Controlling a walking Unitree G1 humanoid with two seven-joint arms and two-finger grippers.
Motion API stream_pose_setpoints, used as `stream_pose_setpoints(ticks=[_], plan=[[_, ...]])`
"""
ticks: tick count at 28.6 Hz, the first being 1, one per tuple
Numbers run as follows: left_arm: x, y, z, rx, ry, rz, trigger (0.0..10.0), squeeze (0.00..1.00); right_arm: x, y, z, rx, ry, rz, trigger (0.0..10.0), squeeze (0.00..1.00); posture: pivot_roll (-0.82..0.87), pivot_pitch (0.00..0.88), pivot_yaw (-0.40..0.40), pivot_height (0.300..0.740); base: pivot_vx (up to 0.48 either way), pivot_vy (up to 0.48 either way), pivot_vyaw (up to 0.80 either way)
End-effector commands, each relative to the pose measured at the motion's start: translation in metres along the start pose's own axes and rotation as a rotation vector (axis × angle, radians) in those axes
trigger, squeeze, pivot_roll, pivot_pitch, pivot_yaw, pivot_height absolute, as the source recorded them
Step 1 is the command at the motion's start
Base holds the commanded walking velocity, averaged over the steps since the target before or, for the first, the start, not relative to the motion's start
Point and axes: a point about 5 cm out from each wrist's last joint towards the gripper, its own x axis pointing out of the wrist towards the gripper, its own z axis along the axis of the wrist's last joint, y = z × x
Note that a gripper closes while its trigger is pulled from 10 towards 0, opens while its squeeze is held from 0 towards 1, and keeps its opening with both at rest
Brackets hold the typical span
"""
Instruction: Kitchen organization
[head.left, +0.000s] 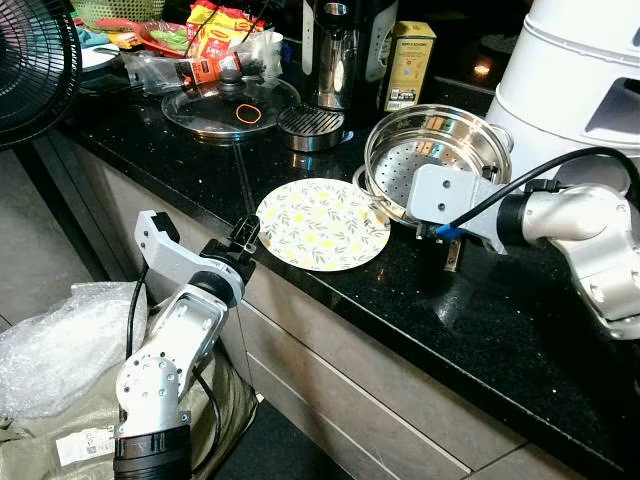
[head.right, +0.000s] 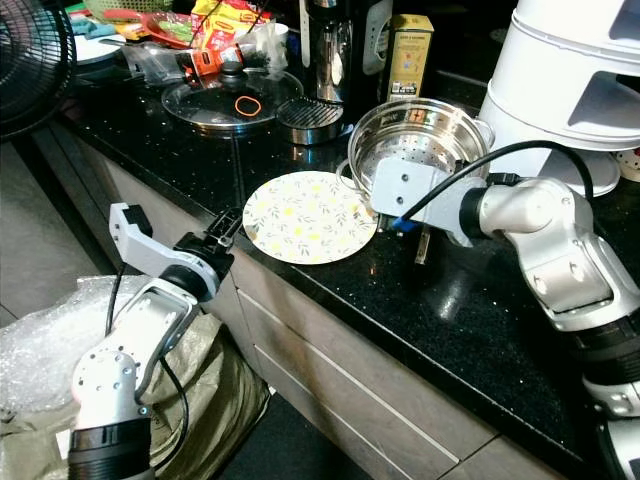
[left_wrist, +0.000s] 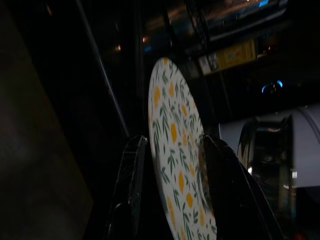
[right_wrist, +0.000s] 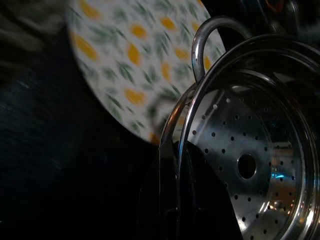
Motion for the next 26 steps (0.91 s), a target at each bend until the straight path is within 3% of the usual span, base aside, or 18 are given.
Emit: stream_pose_setpoints(ticks=[1,16,21,22,24,25,26], plan=[[0.003,-0.005,-0.026,-0.178,0.032,-0.01,10.0,0.0,-0.005,-0.001,0.007,-0.016,-0.037,-0.005,10.0,0.0,0.01,0.019,-0.006,0.74,0.0,0.0,0.0],[0.008,-0.008,-0.042,-0.178,0.153,0.013,10.0,0.0,-0.008,0.004,0.016,-0.015,-0.083,0.029,10.0,0.0,0.0,0.015,0.001,0.74,0.0,0.0,0.0],[0.01,-0.002,-0.046,-0.144,0.219,0.061,10.0,0.0,-0.009,0.004,0.017,-0.018,-0.09,0.029,10.0,0.0,0.0,0.012,0.002,0.74,0.0,0.0,0.0],[0.01,-0.001,-0.046,-0.143,0.22,0.07,2.5,0.0,-0.009,0.005,0.018,-0.018,-0.091,0.03,10.0,0.0,-0.01,0.009,0.007,0.74,0.0,0.0,0.0],[0.01,0.0,-0.045,-0.142,0.221,0.075,2.5,0.0,-0.009,0.005,0.018,-0.019,-0.091,0.03,10.0,0.0,-0.01,0.009,0.007,0.74,0.0,0.0,0.0],[0.01,0.002,-0.045,-0.14,0.226,0.088,0.0,0.0,-0.01,0.005,0.018,-0.02,-0.092,0.031,10.0,0.0,-0.01,0.009,0.007,0.74,0.0,0.0,0.0],[0.01,0.003,-0.045,-0.138,0.229,0.098,0.0,0.0,-0.01,0.006,0.018,-0.02,-0.092,0.032,10.0,0.0,-0.01,0.009,0.007,0.74,0.0,0.0,0.0]])
